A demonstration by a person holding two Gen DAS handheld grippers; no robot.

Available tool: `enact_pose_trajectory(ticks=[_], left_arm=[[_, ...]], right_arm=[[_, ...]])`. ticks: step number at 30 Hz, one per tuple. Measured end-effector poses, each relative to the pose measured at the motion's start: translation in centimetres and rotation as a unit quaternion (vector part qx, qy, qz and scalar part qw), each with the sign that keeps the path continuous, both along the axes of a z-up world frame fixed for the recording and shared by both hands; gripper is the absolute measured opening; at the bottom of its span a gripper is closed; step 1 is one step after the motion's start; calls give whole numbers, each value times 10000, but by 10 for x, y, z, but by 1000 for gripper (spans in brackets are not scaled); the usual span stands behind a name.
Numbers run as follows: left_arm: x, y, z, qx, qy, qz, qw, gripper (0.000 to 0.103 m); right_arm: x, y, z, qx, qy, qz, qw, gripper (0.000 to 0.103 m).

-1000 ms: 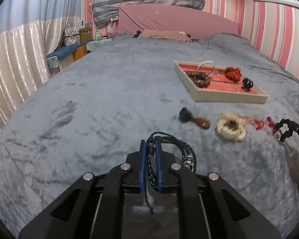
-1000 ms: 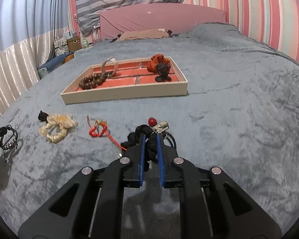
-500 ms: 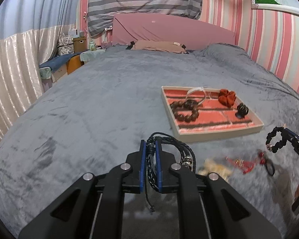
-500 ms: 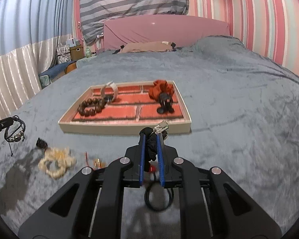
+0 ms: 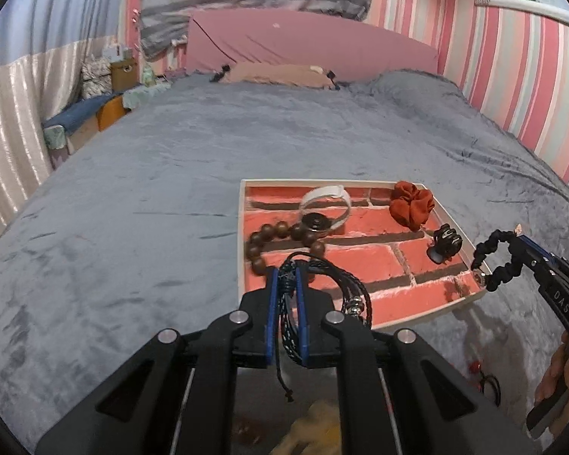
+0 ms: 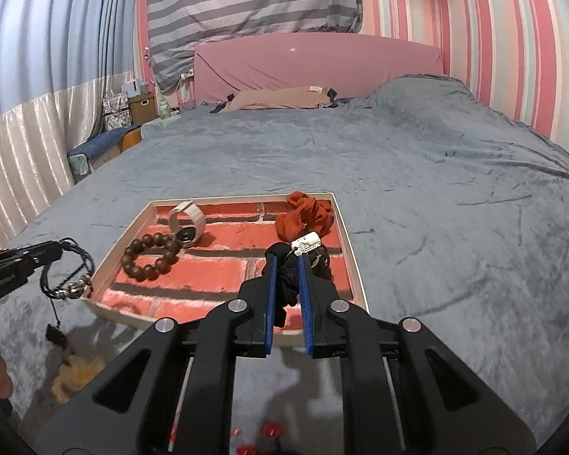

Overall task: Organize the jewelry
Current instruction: 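Carry the braided bracelet and black scrunchie over the tray and release them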

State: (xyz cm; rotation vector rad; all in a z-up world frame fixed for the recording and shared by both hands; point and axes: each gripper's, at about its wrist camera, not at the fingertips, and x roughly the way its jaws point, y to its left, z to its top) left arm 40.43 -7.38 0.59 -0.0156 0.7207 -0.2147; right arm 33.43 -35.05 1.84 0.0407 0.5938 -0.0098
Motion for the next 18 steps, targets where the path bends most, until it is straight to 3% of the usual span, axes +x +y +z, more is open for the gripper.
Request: enact_pose_trajectory(ticks=[8,18], left_arm=[[46,-28,-40,197,568,-47,9982,10],[80,-28,-72,299,1197,29,9924,10]], right_arm=[[33,-13,-34,-19,395,-123,9991,12],[59,-22,-68,46,1008,-219,9947,12]])
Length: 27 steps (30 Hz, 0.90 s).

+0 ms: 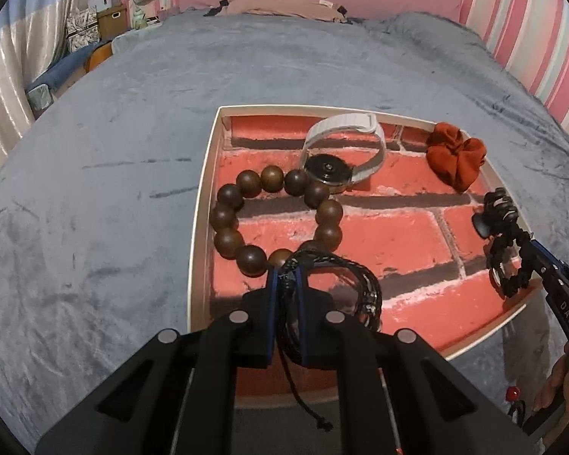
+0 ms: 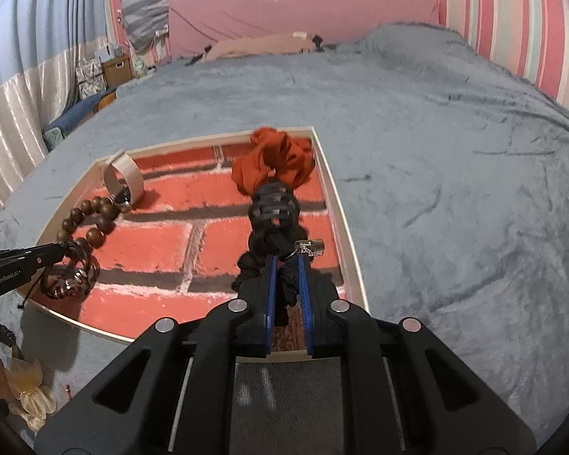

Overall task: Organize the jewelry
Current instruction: 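Carry the braided bracelet and black scrunchie over the tray and release them, then withdraw both grippers from the tray toward the remaining jewelry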

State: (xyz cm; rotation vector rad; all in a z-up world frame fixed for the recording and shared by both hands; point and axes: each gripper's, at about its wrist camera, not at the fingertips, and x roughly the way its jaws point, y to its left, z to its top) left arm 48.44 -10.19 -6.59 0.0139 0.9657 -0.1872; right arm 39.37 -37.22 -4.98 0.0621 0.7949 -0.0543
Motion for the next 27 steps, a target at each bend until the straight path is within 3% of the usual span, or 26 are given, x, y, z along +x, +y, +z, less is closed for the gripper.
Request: enact_pose_trajectory(ticks=[5,11,13,15,16,17,18,19,21,27], left_arm=[[15,-7,-6,211,173,-51,9996,10],[17,-8,-10,326,220,-97,9992,12],[17,-5,-11,270,254,-45,9993,12],[17,-5,-11,222,267,-8,9994,12],[15,-4,-10,206,261,-12,9994,14],[13,-4,-9,193,243,-23,9995,16],[9,-3,-6,175,192,-33,9997,28],[6,-1,-3,159,132,-30,9998,48],[-3,3,7,98,-63,18,9999,61],[-29,15,35,-267,-315,-89,9991,61]], right_arm=[[18,9,-13,-308,321,25,9990,12],[20,7,-16,-322,386,12,9987,16],[19,8,-16,-265,400,69,9988,25],[14,9,-12,-327,324,124,9989,48],[12,10,-9,-346,278,147,9989,54],[9,11,-6,-342,213,186,9990,61],[4,12,-1,-334,130,233,9991,62],[2,12,3,-352,100,234,9991,62],[-4,11,11,-329,20,215,9992,68],[-36,12,36,-227,-360,121,9990,82]])
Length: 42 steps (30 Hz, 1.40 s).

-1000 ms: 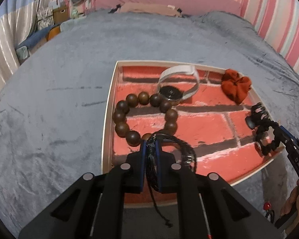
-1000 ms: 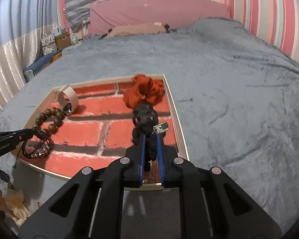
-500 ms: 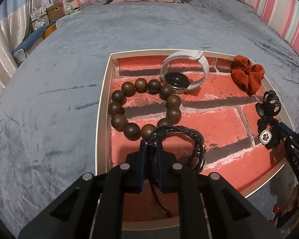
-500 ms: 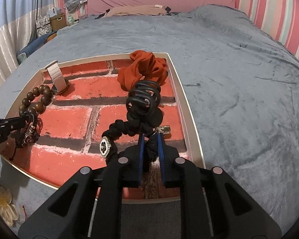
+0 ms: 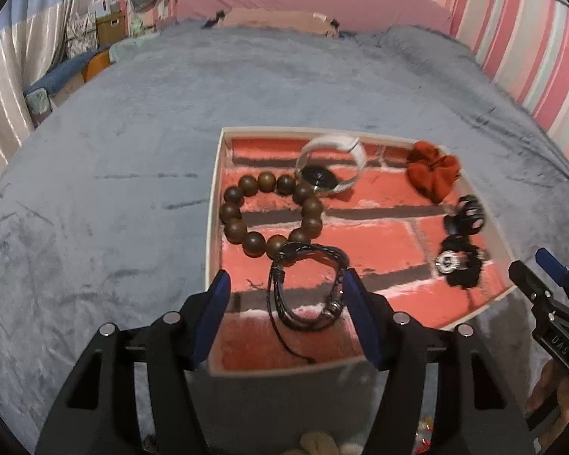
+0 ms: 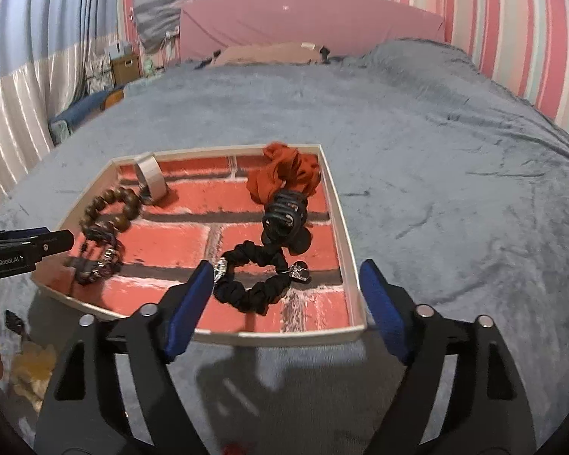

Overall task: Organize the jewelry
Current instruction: 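Withdraw both grippers from the tray toward the remaining jewelry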

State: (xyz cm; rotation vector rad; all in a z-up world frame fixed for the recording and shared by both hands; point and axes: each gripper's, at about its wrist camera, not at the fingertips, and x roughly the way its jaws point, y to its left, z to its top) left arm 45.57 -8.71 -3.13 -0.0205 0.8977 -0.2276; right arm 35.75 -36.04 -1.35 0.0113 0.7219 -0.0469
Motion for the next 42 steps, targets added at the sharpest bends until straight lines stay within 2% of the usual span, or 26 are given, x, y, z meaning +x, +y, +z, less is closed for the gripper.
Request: enact_pose_trajectory(ticks=[6,10,14,21,24,29,38,42], left_arm=[[-53,35,28,383,-881,182,9952,77],[-81,67,31,562,-1137,384,9912,81],[-100,98,25,455,-1071,547,9917,84],[-115,124,-2,339,-737,703,9942,86],[-119,125,-14,348,-646,673,9950,86],[-119,117,-33,469,-537,602,9956,86],[-117,109,-43,518,-583,377,9962,86],[-114,101,-51,636,-524,242,9963,84]], right_arm=[[-45,15,21,9,-338,-10,9994,86],[-69,32,20,-96,-426,39,9990,89],[-84,50,8,-157,-346,68,9993,90],[-100,69,-11,21,-161,38,9999,90],[-104,76,-18,77,-92,51,9999,90],[-105,91,-36,-117,98,141,9998,90],[-101,92,-49,-75,270,122,9995,87],[-99,91,-56,-36,394,128,9991,79]])
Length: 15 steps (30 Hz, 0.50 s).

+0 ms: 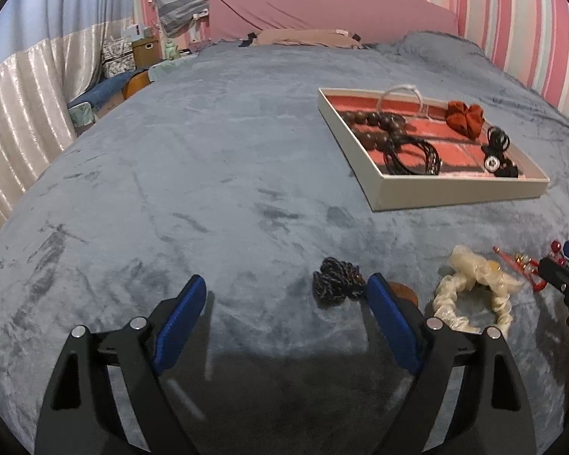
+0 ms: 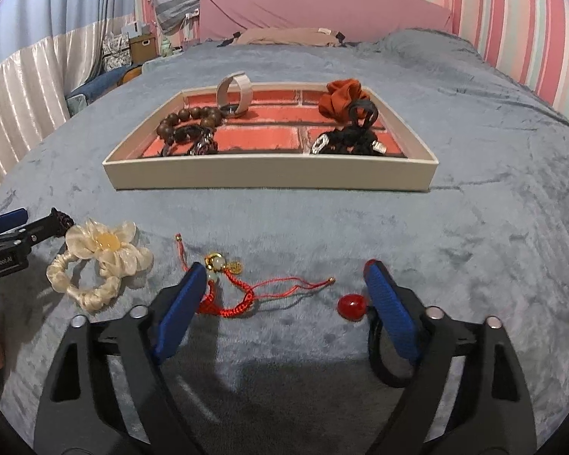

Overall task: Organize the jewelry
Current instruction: 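Withdraw both grippers from the tray toward the remaining jewelry, then grasp the dark tassel pendant with the left gripper while the right grasps the red string charm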

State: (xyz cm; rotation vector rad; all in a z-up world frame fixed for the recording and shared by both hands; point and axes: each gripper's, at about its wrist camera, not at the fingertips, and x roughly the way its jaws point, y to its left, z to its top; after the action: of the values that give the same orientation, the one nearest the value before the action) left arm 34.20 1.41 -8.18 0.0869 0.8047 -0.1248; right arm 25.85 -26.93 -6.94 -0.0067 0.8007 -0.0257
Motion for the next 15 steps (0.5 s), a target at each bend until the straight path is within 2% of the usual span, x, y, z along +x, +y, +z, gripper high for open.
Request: enact_pose_trajectory(ticks=[5,7,10,15], left_arm=[[2,-8,-1,-8,-33,-180,9998,74],[4,-10,-4,-47,37,-252,9997,59],[5,-10,-5,-120,61,-315,9994,54],[5,-10,-6,-170,79,-352,9992,47]], right_arm=[[1,0,-2,11,54,32,10000,75],[1,1,-3,11,71,57,10000,73],[1,2,-4,-14,83,93,9999,67],[1,10,-5,-60,95,234,9997,52]])
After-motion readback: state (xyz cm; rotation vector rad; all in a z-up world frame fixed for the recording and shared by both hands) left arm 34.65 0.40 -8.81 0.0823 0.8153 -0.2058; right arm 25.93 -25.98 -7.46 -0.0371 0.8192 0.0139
